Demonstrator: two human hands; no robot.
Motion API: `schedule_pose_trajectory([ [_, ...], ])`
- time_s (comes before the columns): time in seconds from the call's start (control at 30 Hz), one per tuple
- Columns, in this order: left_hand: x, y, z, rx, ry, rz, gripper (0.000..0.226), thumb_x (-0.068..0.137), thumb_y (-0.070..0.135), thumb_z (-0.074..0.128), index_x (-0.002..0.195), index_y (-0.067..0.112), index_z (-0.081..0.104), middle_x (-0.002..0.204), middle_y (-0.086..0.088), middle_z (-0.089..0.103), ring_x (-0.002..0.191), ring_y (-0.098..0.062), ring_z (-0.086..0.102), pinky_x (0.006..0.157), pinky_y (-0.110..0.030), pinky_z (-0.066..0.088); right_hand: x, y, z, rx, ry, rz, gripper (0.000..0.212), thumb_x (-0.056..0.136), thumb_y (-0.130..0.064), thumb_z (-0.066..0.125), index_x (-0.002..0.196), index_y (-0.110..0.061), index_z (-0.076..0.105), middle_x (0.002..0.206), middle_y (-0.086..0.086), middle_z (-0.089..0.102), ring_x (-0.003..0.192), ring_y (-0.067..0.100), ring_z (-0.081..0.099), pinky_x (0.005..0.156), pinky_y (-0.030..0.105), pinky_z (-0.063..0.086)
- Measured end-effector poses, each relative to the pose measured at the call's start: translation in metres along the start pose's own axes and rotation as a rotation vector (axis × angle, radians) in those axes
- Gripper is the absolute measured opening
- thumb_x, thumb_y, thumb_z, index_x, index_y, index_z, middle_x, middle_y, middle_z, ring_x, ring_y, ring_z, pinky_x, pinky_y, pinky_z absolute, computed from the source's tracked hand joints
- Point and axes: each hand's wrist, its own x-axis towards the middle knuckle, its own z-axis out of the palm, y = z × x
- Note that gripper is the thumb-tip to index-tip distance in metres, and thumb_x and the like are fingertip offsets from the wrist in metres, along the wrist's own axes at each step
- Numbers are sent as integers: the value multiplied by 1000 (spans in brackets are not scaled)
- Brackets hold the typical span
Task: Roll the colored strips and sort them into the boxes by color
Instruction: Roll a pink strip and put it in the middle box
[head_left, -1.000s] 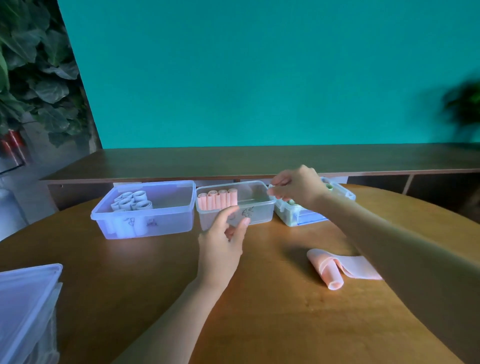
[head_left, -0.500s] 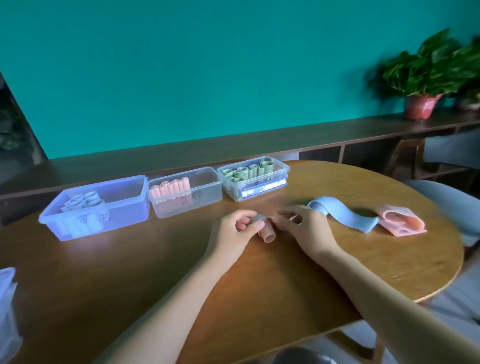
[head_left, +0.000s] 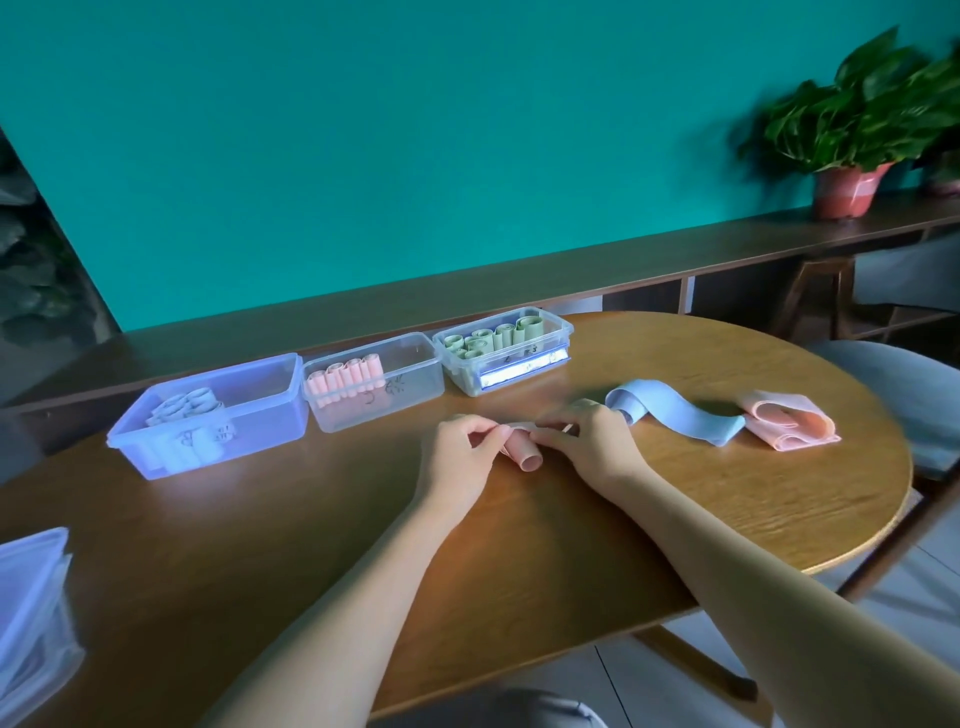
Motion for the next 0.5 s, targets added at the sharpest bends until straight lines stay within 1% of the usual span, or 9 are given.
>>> schedule_pose_trajectory([
  [0.07, -2, 0, -2, 32, 25, 4, 14, 95, 31, 67, 101, 25, 78, 96, 13, 71, 88, -4, 63, 74, -15, 46, -1, 0, -1, 3, -10, 3, 25, 90, -29, 76, 111, -16, 77, 88, -19, 56, 78, 4, 54, 63, 9, 38],
  [0.1, -2, -1, -4, 51, 39, 5, 15, 96, 31, 65, 104, 24, 77, 98, 12, 71, 88, -4, 63, 74, -14, 46, -2, 0, 0, -9, -22, -5, 25, 90, -29, 76, 111, -17, 77, 90, -16, 56, 80, 4, 53, 65, 9, 38],
  [0.13, -3, -3, -8, 73, 47, 3, 16, 97, 30, 64, 105, 23, 76, 99, 12, 70, 89, -5, 62, 75, -14, 45, -3, 0, 1, -41, -36, -18, 25, 90, -29, 76, 112, -17, 77, 98, -11, 58, 86, 6, 54, 70, 11, 37],
  [0.2, -7, -7, -19, 113, 47, 1, 16, 97, 29, 63, 106, 22, 74, 98, 13, 68, 88, -4, 61, 74, -12, 44, -4, 0, 3, -136, -53, -65, 25, 91, -27, 74, 115, -17, 77, 111, -1, 60, 98, 14, 55, 81, 19, 38],
  [0.23, -9, -10, -27, 131, 45, 1, 14, 98, 28, 63, 105, 22, 73, 97, 13, 66, 86, -3, 60, 73, -11, 43, -5, 0, 3, -177, -51, -100, 25, 93, -27, 73, 115, -17, 77, 113, 1, 61, 101, 16, 55, 83, 22, 37],
  [0.3, -14, -16, -45, 149, 52, 2, 12, 98, 25, 63, 102, 21, 73, 95, 13, 66, 86, -3, 59, 71, -11, 42, -6, 0, 4, -241, -58, -162, 23, 95, -28, 70, 114, -18, 78, 113, -1, 63, 103, 15, 50, 84, 22, 35],
  [0.37, -18, -23, -66, 157, 61, -5, 11, 98, 23, 62, 99, 22, 73, 94, 13, 67, 87, -3, 61, 72, -13, 44, -8, -2, 5, -289, -98, -225, 22, 96, -32, 69, 113, -24, 78, 115, -4, 64, 103, 14, 44, 88, 27, 38],
  [0.43, -24, -29, -86, 172, 53, -9, 11, 98, 24, 63, 97, 23, 73, 91, 14, 68, 87, -4, 62, 73, -16, 47, -12, -6, 7, -281, -117, -278, 19, 95, -35, 69, 109, -28, 79, 114, -6, 66, 104, 17, 48, 93, 35, 43],
  [0.5, -31, -34, -105, 187, 40, -10, 11, 97, 24, 64, 94, 22, 74, 88, 16, 69, 85, -5, 63, 75, -21, 50, -17, -15, 12, -173, -140, -297, 14, 93, -33, 72, 104, -30, 80, 110, -9, 68, 103, 15, 56, 94, 34, 47],
])
